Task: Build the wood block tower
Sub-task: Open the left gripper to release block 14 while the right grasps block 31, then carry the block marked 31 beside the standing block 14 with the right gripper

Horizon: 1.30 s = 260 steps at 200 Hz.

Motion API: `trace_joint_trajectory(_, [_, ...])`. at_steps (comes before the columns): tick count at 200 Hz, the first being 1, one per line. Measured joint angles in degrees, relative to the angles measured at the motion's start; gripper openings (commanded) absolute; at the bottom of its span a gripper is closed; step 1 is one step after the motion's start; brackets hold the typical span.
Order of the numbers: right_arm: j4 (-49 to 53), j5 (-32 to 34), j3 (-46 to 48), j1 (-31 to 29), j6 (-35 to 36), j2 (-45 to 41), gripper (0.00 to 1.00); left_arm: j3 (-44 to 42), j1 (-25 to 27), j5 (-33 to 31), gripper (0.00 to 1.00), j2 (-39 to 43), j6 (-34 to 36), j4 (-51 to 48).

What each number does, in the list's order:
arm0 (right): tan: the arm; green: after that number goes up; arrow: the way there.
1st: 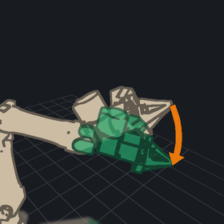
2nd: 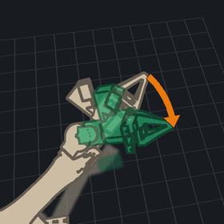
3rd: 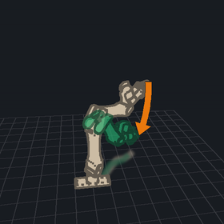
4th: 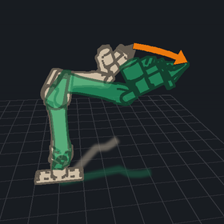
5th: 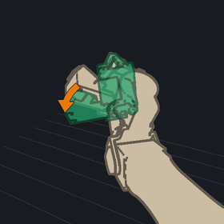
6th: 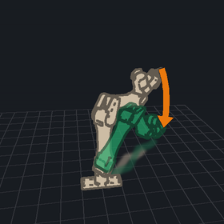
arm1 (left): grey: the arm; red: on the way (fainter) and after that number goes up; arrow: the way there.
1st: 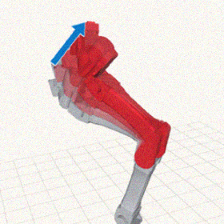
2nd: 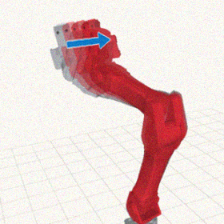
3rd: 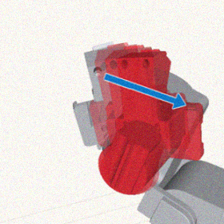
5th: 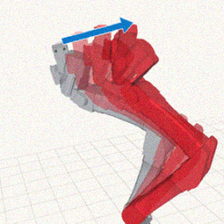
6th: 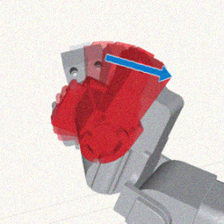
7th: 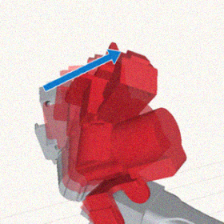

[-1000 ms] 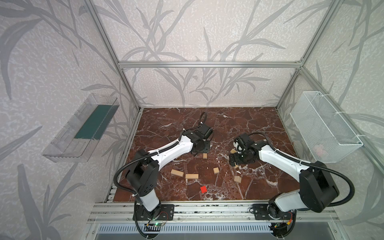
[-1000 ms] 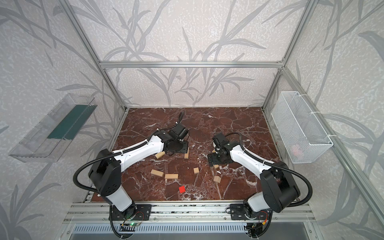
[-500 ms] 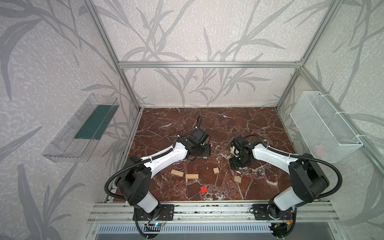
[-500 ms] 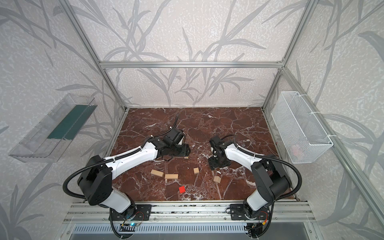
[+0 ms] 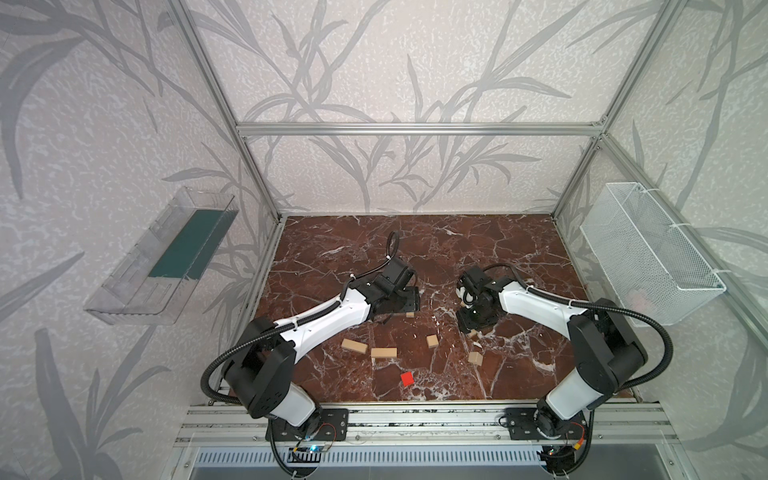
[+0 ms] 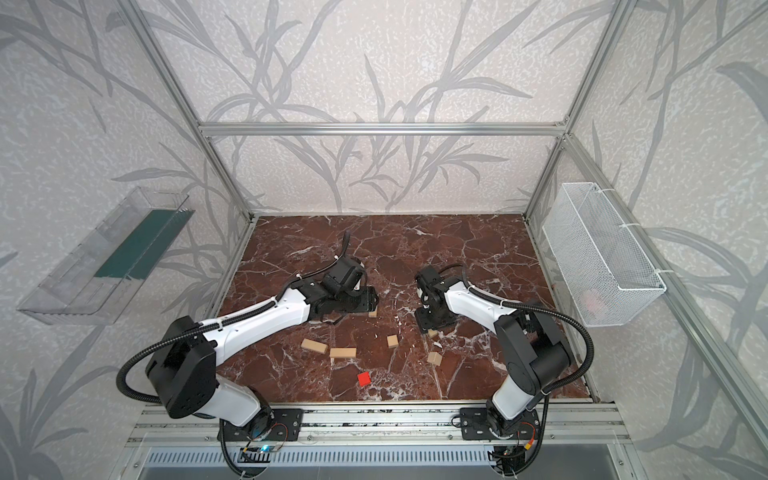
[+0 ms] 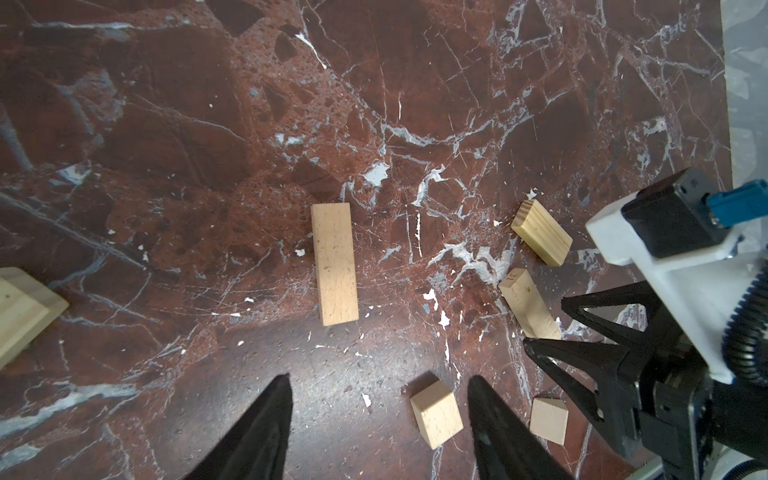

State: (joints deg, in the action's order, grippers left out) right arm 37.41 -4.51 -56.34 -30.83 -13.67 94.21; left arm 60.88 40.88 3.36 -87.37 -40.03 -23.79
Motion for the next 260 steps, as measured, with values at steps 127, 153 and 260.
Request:
trace_joint_trajectory(127, [-0.7,0.1,-0.2,0.0,0.5,2.8,0.36,-1.9,-0.2,-3.1,0.66,0.9,-1.2,0.3])
trace_joint_trajectory(153, [-1.0,0.1,-0.2,0.0,0.5,2.9,0.31,-2.2,-0.4,-3.6,0.66,1.4,-1.2,0.3])
trace_joint_trajectory(260, [-1.6,-1.2,-2.2,-0.9,-6.0,3.5,0.25,-3.4,-1.5,-4.9,0.67,4.4,-1.1,0.3])
